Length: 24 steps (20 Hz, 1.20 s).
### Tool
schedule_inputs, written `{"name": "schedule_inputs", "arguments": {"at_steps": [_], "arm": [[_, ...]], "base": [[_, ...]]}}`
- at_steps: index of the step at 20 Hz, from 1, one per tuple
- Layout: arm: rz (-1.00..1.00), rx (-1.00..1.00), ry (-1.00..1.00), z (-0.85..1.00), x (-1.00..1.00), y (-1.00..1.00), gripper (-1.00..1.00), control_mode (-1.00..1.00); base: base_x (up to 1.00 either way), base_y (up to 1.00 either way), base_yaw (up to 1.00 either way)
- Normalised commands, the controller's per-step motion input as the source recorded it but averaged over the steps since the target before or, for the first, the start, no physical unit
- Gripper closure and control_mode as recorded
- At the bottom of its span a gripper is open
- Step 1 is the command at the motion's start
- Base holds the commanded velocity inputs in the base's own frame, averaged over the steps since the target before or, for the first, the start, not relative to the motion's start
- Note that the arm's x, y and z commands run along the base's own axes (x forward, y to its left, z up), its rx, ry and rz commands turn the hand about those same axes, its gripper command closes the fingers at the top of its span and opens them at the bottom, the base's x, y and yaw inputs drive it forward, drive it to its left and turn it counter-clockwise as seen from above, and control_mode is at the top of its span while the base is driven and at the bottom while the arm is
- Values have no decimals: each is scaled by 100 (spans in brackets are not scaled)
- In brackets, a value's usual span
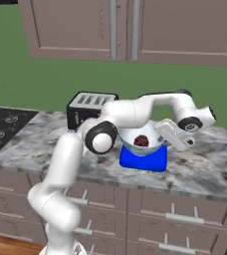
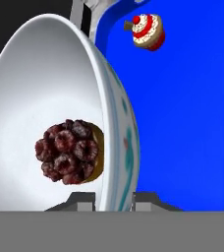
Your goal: Place the bowl with cake and the cupcake onto the tray.
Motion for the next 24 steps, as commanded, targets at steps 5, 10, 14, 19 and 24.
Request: {"name": "schedule_inputs", "arguments": {"at_steps": [5, 10, 14, 19, 24], "arm": [[2, 0, 12, -30, 30, -18, 100, -100], [4, 0, 9, -38, 25, -10, 100, -100], [4, 0, 2, -35, 17, -9, 100, -100], [4, 0, 1, -29, 15, -6, 100, -100], [1, 0, 1, -6, 6, 0, -100, -100]], "base": [[0, 0, 0], [0, 0, 0], [0, 0, 0], [0, 0, 0], [0, 0, 0]]}}
